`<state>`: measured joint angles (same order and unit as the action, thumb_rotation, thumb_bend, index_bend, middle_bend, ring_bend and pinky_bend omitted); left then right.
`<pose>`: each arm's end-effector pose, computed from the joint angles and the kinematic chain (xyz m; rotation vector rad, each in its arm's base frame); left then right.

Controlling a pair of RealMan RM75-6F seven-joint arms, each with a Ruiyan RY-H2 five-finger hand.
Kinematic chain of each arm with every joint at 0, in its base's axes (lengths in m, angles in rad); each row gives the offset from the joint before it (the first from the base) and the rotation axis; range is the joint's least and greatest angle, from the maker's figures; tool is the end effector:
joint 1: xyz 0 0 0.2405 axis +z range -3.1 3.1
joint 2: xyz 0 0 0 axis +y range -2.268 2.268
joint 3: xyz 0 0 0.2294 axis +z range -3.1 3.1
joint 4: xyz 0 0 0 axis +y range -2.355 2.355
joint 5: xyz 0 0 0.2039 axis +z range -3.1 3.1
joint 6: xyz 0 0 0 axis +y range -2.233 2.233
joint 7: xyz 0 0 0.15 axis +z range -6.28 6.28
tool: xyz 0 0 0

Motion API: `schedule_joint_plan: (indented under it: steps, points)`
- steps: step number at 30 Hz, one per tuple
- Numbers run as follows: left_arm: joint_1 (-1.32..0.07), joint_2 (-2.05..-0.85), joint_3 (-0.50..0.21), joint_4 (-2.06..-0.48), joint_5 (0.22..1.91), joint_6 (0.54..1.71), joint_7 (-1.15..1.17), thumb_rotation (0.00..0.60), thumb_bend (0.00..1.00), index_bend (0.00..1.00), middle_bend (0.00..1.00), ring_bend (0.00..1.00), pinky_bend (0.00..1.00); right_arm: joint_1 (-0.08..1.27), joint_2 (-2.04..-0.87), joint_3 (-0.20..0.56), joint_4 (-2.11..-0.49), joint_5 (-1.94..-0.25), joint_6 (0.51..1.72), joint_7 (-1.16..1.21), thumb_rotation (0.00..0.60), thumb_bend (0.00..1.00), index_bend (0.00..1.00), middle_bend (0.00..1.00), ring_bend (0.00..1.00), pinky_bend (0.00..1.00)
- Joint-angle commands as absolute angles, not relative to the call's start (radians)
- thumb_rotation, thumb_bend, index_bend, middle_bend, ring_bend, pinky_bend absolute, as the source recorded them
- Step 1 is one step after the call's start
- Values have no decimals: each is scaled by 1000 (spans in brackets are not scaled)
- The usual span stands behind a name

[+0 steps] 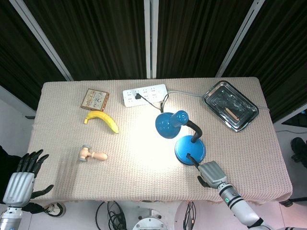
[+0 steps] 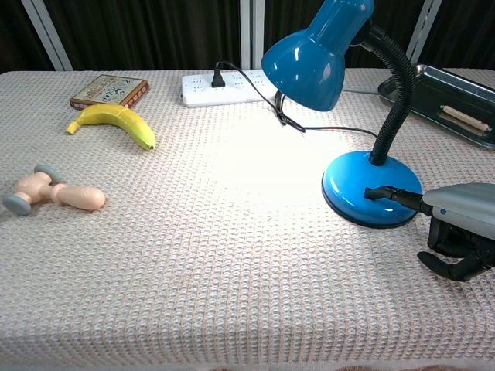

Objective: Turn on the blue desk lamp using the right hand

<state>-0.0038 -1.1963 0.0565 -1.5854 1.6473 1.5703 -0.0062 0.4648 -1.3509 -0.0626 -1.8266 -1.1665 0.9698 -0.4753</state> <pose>-0.2771 0.1389 0.1219 -1.4548 -0.9600 -0.9584 -0.1929 -0.2033 -0.0061 2.0026 -1.1656 0.6125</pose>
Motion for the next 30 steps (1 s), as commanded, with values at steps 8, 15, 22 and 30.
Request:
schedule_joint_plan:
  steps: [8,15,22,30]
  points:
    - [-3,-1188,54,-1595,1651,1578,-2,600,27,124,35,0,0,379,-1329,-58,-1817,-1387,1206,-401,600,441,0,933,826,771]
    - [-4,-1185,53,-1609,1655,1578,7,600,27,124,35,0,0,234,-1205,-96,-1765,-1549,1477,-302,600,317,0,891,778,735]
    - [-8,-1185,56,-1621,1661,1569,24,600,27,124,35,0,0,82,-1170,-128,-1572,-1585,1665,-141,600,0,0,0,0,30]
    - [-18,-1193,55,-1618,1672,1562,31,600,26,123,35,0,0,9,-1192,-125,-1471,-1548,1667,-79,600,0,0,0,0,0]
